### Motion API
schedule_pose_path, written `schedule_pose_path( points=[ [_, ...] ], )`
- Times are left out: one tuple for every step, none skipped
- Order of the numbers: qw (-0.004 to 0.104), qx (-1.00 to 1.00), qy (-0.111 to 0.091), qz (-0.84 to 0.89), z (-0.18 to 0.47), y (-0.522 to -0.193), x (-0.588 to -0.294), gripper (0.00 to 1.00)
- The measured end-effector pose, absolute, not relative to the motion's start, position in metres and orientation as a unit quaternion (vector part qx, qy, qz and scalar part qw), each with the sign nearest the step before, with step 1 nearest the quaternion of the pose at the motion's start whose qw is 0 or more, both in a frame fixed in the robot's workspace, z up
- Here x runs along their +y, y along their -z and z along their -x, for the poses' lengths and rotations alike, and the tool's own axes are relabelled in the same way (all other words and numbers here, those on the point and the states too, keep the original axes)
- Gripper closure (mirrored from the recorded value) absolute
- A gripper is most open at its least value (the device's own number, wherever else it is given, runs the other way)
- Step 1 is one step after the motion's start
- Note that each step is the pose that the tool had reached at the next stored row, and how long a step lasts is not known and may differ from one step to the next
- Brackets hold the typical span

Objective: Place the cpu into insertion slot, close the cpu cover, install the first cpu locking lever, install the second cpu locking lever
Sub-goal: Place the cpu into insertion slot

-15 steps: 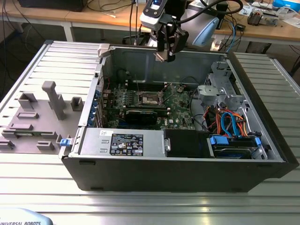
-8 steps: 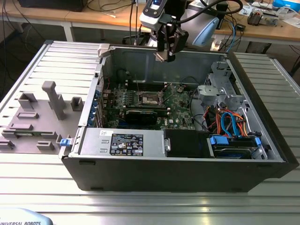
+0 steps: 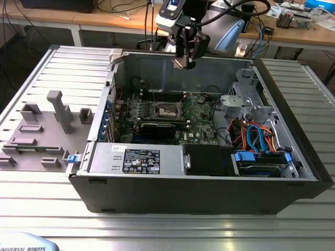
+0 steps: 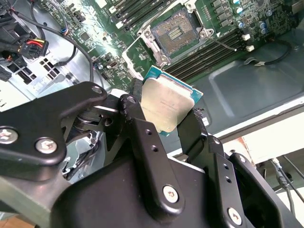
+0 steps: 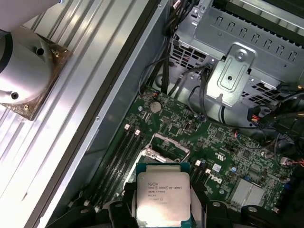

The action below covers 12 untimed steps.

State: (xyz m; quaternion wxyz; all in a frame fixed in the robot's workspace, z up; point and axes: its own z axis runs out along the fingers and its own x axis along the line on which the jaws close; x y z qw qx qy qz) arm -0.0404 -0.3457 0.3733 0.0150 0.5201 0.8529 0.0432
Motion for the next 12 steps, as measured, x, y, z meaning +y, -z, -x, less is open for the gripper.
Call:
schedule_pose_path(
  points=[
    [0.015, 0.852, -0.043, -0.521, 0.0403, -0.3734, -0.3456, 0.46],
    [0.015, 0.852, -0.043, -0.522, 0.0403, -0.3734, -0.3456, 0.46],
    [0.015, 0.851, -0.043, -0.523, 0.0403, -0.3734, -0.3456, 0.46],
    [0.015, 0.85, -0.043, -0.524, 0.0404, -0.3733, -0.3456, 0.46],
    [0.015, 0.85, -0.043, -0.525, 0.0403, -0.3734, -0.3456, 0.46],
    [0.015, 0.849, -0.043, -0.527, 0.0404, -0.3734, -0.3456, 0.46],
    [0.015, 0.848, -0.043, -0.529, 0.0403, -0.3733, -0.3456, 0.46],
    [0.015, 0.847, -0.043, -0.529, 0.0403, -0.3733, -0.3456, 0.46],
    [0.016, 0.847, -0.043, -0.53, 0.0404, -0.3733, -0.3456, 0.46],
    [0.016, 0.846, -0.043, -0.531, 0.0403, -0.3733, -0.3456, 0.46],
    [0.016, 0.845, -0.043, -0.532, 0.0403, -0.3733, -0.3456, 0.46],
    [0.016, 0.844, -0.043, -0.534, 0.0403, -0.3733, -0.3456, 0.46]
  ],
)
